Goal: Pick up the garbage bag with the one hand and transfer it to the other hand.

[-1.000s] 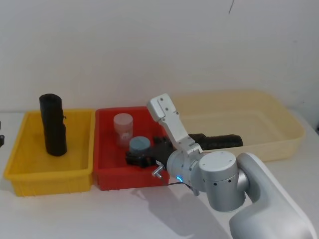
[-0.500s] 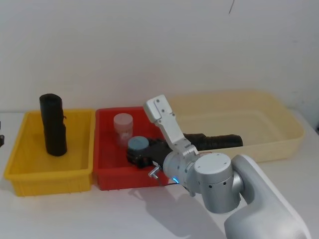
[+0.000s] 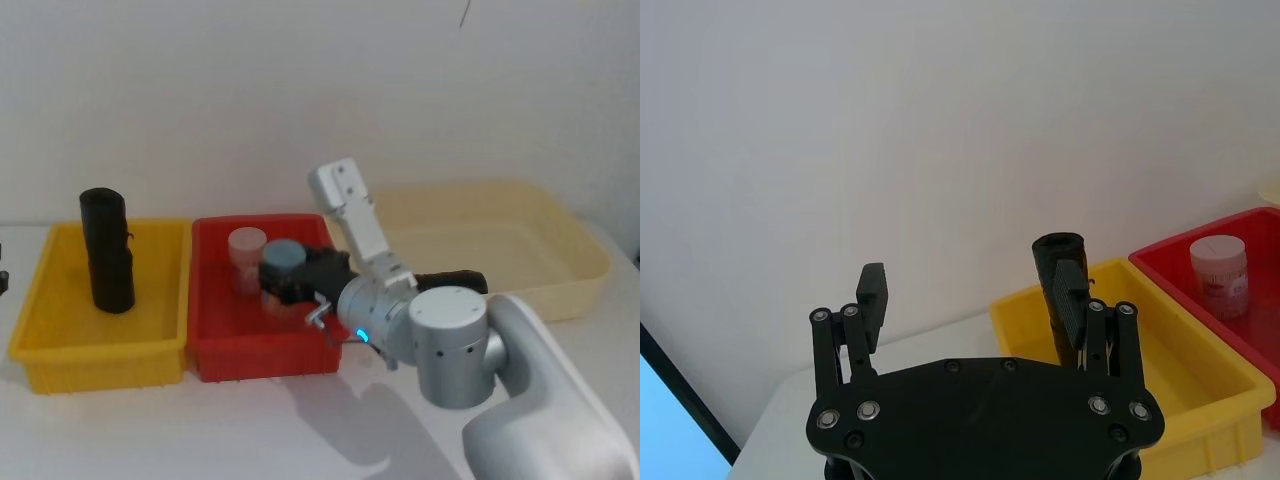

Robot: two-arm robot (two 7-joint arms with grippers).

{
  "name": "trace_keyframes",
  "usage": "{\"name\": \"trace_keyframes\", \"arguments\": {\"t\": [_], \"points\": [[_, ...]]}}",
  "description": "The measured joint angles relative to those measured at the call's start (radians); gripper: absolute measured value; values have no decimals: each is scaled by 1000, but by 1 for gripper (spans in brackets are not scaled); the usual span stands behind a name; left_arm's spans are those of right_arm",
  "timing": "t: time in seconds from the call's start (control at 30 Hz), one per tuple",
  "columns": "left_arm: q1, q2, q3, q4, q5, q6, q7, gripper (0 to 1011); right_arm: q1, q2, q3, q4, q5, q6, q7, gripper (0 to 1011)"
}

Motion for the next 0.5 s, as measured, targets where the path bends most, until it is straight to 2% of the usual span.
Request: {"name": "trace_keyframes", "arguments": {"t": [0.27,0.5], "points": [[0,0,0,0,0,0,0,1001,8,-8,69,-63,26,-12,-29,668],[0,0,0,0,0,0,0,1001,14,-6,116,-87,30,-20,-62,668]]}}
